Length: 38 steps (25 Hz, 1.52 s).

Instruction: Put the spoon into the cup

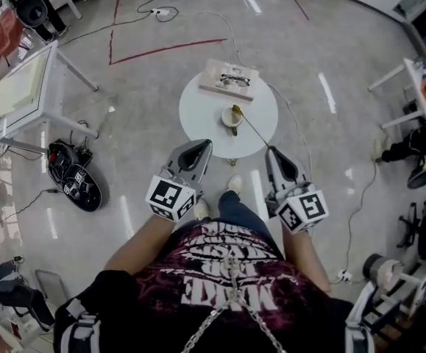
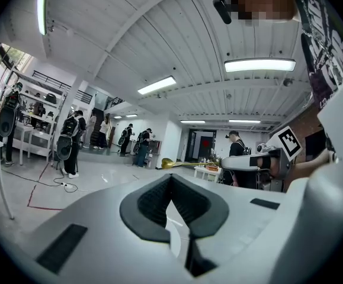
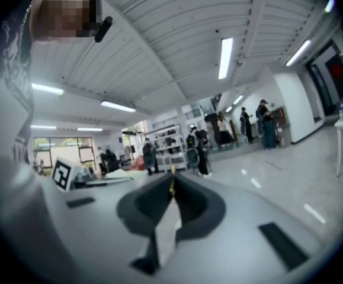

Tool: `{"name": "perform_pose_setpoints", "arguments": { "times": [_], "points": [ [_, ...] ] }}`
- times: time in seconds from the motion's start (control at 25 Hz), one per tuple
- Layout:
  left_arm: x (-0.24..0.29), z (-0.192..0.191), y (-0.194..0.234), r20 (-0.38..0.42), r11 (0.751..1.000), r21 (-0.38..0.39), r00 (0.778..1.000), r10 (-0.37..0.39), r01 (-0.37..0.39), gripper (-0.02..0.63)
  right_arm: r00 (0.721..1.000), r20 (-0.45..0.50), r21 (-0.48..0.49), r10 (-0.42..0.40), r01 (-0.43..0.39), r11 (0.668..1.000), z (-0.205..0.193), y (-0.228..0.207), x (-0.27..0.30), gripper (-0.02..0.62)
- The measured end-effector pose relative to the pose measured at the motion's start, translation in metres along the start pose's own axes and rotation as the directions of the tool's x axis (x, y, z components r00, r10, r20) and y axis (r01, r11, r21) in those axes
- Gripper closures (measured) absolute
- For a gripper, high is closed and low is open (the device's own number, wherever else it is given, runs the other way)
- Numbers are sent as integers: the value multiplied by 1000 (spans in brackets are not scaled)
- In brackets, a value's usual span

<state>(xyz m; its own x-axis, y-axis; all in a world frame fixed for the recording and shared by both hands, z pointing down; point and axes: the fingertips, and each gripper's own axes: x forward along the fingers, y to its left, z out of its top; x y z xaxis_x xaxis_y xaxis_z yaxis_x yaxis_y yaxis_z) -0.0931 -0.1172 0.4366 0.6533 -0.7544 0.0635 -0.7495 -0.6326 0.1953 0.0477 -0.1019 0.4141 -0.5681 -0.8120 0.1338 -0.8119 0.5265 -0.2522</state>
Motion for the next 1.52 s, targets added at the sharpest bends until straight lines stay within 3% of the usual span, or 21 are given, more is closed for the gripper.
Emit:
{"name": "perform_pose_setpoints", "arguments": {
  "times": [0.6, 0.92, 1.16, 1.52],
  "points": [
    [77, -11, 13, -38, 1000, -19, 999, 5, -5, 577, 999, -49, -3, -1, 1, 1000, 5, -70, 39, 560],
    [128, 0, 28, -31, 999, 6, 998, 47, -46, 577, 998, -37, -23, 59, -60, 998, 26, -112, 72, 560],
    [153, 21, 47, -7, 990, 39, 991, 132, -132, 577, 991, -9, -24, 130, -130, 991, 54, -143, 104, 560],
    [152, 28, 73, 9, 958, 40, 959, 282, -283, 577, 967, 18, -31, 254, -253, 967, 77, -153, 132, 560]
  ]
}}
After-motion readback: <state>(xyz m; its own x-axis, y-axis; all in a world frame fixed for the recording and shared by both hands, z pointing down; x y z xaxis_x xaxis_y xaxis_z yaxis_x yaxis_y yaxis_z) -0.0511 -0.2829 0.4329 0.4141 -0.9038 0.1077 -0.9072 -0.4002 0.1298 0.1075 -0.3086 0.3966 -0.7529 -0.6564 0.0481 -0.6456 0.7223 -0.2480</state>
